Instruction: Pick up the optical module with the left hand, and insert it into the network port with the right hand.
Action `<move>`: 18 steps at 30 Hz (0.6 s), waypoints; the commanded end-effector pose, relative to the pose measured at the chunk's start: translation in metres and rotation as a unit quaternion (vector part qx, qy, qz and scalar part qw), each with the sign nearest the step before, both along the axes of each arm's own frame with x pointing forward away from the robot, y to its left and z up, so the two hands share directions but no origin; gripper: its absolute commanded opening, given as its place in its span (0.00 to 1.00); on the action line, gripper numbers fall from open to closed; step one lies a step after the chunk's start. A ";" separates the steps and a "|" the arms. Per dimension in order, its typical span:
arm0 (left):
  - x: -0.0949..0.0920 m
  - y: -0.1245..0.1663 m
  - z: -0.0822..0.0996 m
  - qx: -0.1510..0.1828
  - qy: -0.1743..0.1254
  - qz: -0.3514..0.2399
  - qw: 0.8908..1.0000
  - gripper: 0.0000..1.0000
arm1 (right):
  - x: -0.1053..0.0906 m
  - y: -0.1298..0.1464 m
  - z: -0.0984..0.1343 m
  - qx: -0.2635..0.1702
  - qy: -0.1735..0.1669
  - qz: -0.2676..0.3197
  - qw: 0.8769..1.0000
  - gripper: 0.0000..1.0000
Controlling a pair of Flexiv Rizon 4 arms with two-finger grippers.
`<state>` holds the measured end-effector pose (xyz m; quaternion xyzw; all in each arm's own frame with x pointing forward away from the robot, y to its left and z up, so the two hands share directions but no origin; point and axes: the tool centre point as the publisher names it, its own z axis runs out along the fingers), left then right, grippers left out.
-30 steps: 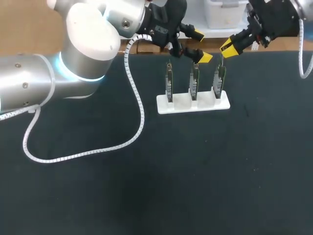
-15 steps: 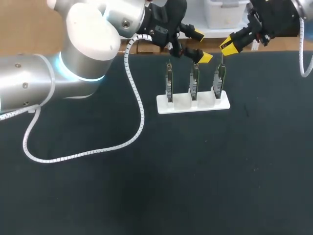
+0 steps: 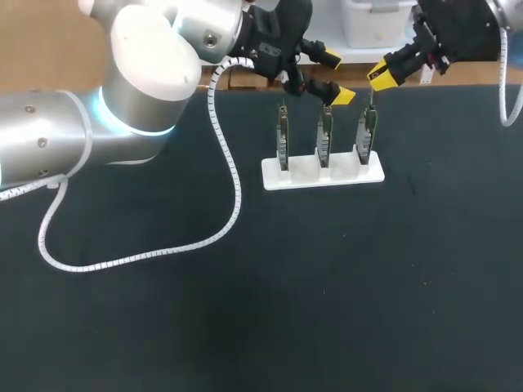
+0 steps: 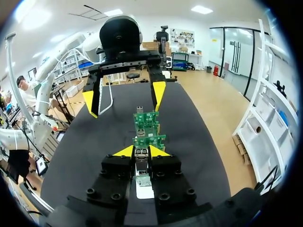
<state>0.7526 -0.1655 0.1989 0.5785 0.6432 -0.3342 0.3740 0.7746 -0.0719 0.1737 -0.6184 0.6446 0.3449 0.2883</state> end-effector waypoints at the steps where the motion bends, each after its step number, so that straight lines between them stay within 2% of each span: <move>1: 0.001 -0.001 0.001 0.004 0.002 0.000 1.000 1.00 | -0.002 -0.003 -0.001 -0.001 0.000 -0.004 1.000 0.00; 18: 0.001 -0.001 0.001 0.004 0.002 0.000 1.000 1.00 | 0.002 0.007 -0.003 -0.003 0.001 0.009 1.000 0.00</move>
